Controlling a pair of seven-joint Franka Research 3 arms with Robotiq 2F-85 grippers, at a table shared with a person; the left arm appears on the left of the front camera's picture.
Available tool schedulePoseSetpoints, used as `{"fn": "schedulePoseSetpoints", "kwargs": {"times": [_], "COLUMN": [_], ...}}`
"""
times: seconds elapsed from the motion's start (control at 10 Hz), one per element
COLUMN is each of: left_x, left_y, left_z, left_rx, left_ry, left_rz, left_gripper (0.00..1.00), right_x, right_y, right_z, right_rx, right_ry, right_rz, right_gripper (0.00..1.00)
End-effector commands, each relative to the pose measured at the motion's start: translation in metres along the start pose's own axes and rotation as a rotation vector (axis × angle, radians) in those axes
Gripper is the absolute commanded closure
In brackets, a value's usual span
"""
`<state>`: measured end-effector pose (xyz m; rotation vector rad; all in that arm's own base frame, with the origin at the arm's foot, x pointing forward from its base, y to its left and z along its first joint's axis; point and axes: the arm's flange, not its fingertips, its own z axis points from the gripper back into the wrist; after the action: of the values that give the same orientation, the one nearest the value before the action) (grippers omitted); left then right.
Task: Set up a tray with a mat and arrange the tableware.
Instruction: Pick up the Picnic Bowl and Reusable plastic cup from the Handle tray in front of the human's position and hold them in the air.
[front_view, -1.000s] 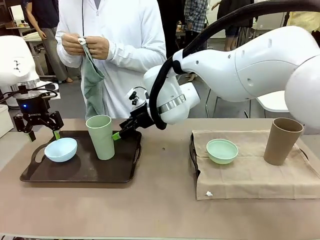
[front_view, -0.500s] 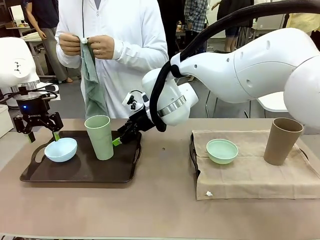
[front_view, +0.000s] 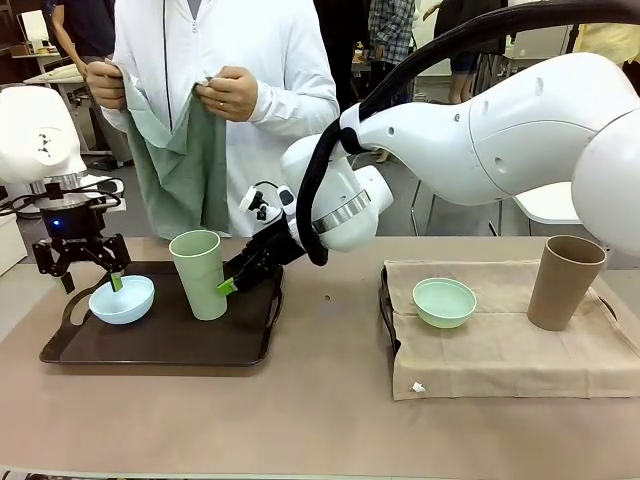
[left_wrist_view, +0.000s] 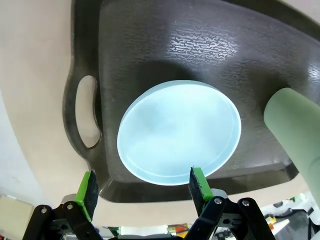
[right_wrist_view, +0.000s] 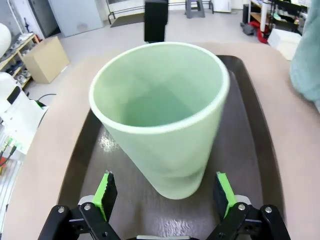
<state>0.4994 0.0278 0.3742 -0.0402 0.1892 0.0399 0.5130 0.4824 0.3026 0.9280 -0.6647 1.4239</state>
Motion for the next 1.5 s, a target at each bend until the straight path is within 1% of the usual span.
{"fn": "schedulePoseSetpoints", "kwargs": {"times": [0.0,0.4,0.5,0.7,1.0,1.3,1.4], "left_x": [0.007,0.017,0.019,0.02,0.025,0.025,0.027], "left_y": [0.0,0.007,0.008,0.006,0.014,0.016,0.015], "left_z": [-0.004,-0.014,-0.017,-0.022,-0.025,-0.028,-0.028], "left_rx": [0.017,0.019,0.017,0.016,0.005,-0.013,-0.019], "left_ry": [0.005,0.023,0.027,0.031,0.038,0.027,0.021], "left_rz": [-0.011,0.003,0.0,-0.026,-0.02,-0.016,-0.028], "left_gripper": [0.06,0.06,0.06,0.06,0.06,0.06,0.35], "right_x": [0.005,0.013,0.015,0.013,0.015,0.017,0.015], "right_y": [-0.001,0.0,-0.001,-0.017,-0.024,-0.023,-0.023], "right_z": [-0.009,-0.026,-0.029,-0.032,-0.047,-0.058,-0.059], "right_rx": [0.032,0.059,0.05,0.008,0.036,0.085,0.095], "right_ry": [0.016,0.024,0.025,0.008,0.018,0.025,0.028], "right_rz": [0.025,0.06,0.075,0.044,0.03,0.058,0.08], "right_gripper": [0.0,0.0,0.0,0.0,0.0,0.0,0.0]}}
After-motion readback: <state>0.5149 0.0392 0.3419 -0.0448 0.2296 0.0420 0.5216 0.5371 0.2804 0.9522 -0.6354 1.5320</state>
